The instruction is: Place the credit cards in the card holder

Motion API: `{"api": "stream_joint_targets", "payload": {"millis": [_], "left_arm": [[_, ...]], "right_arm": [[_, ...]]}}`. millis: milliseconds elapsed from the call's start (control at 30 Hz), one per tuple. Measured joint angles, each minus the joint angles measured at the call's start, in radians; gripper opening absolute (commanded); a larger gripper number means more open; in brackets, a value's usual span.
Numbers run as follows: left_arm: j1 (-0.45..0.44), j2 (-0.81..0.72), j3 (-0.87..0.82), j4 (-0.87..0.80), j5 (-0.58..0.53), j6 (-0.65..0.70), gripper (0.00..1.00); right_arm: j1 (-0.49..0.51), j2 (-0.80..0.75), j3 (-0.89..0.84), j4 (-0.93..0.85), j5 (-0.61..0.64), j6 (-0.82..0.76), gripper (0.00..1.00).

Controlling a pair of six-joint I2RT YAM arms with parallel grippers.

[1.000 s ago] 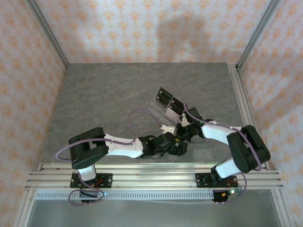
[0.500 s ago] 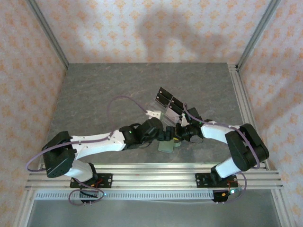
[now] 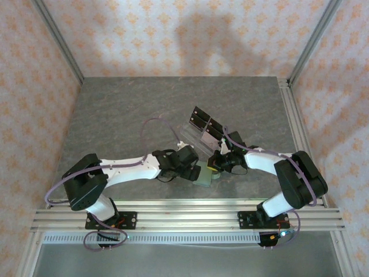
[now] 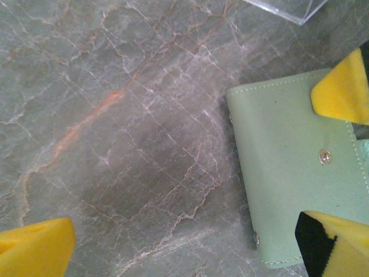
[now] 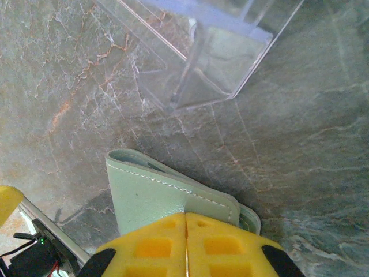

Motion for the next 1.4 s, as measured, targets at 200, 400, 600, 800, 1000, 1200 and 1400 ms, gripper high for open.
{"api": "stream_joint_targets", "payload": {"millis": [200,400,600,800,1000,1200,1400], "left_arm": [[-0.007,0.049,0.002,0.003,0.02,0.002,0.99],[-0.02,0.09,0.002,0.008,0.035,0.011,0.99],[-0.02,0.122,0.014,0.012,0.039,0.011,0.98],[-0.032,0.13,0.015,0.024,0.037,0.007,0.98],[-0.033,0.139,0.015,0.03,0.035,-0.005,0.98],[-0.039,0.139,0.015,0.03,0.028,-0.012,0.98],[-0.04,0.139,0.014,0.033,0.023,-0.02,0.98]], "right_arm": [[0.0,0.0,0.0,0.0,0.001,0.0,0.08],[0.0,0.0,0.0,0.0,0.001,0.0,0.08],[0.0,0.0,0.0,0.0,0.003,0.0,0.08],[0.005,-0.055,0.021,-0.072,0.031,-0.013,0.33],[0.003,-0.247,0.079,-0.249,0.135,-0.03,0.38],[0.005,-0.377,0.092,-0.407,0.237,-0.047,0.38],[0.028,-0.385,0.048,-0.469,0.27,-0.047,0.32]]}}
